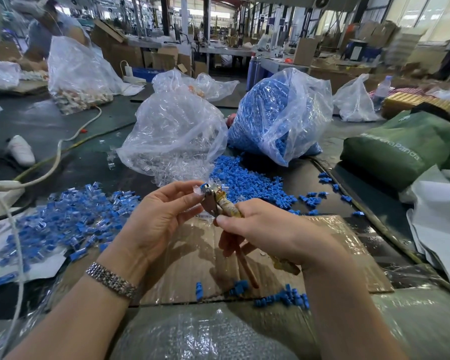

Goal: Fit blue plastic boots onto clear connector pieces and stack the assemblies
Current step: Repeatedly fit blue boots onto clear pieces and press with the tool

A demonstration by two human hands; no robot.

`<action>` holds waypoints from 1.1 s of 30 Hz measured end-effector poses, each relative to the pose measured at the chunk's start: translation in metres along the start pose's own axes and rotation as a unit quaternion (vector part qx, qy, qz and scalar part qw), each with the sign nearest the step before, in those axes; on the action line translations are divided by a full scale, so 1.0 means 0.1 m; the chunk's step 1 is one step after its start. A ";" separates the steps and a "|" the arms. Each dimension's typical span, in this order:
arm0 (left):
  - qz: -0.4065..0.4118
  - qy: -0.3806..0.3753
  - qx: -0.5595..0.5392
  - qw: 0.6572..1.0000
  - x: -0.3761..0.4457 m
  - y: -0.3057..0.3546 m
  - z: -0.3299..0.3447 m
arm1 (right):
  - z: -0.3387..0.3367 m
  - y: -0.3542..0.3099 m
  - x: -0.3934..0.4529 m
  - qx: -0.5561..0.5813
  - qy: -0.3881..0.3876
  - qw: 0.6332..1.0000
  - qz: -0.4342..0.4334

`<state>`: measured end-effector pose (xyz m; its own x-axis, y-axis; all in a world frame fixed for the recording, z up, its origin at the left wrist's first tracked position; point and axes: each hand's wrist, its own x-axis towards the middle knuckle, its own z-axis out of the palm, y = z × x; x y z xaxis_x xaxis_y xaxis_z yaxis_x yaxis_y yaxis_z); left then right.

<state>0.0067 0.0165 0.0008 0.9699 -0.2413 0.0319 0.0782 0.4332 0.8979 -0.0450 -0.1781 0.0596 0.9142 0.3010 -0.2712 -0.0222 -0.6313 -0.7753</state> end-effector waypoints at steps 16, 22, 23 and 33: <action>0.065 0.018 0.108 0.992 -0.01 0.00 0.01 | 0.09 0.07 0.08 0.028 0.045 0.998 -0.020; 0.110 0.050 0.144 0.982 -0.01 0.03 -0.13 | -0.06 0.07 0.02 0.012 0.039 0.999 -0.011; 0.128 0.090 0.189 0.970 0.00 0.04 -0.17 | -0.11 0.09 -0.01 -0.004 0.066 0.998 -0.007; 0.169 0.229 0.665 0.690 -0.06 0.02 -0.13 | -0.26 0.57 0.11 -0.258 0.213 0.918 0.211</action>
<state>0.0042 0.0300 -0.0038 0.8756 0.1092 0.4705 -0.1568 -0.8571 0.4908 -0.0259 -0.2288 0.0272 0.9458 -0.2869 -0.1523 -0.3176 -0.9151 -0.2484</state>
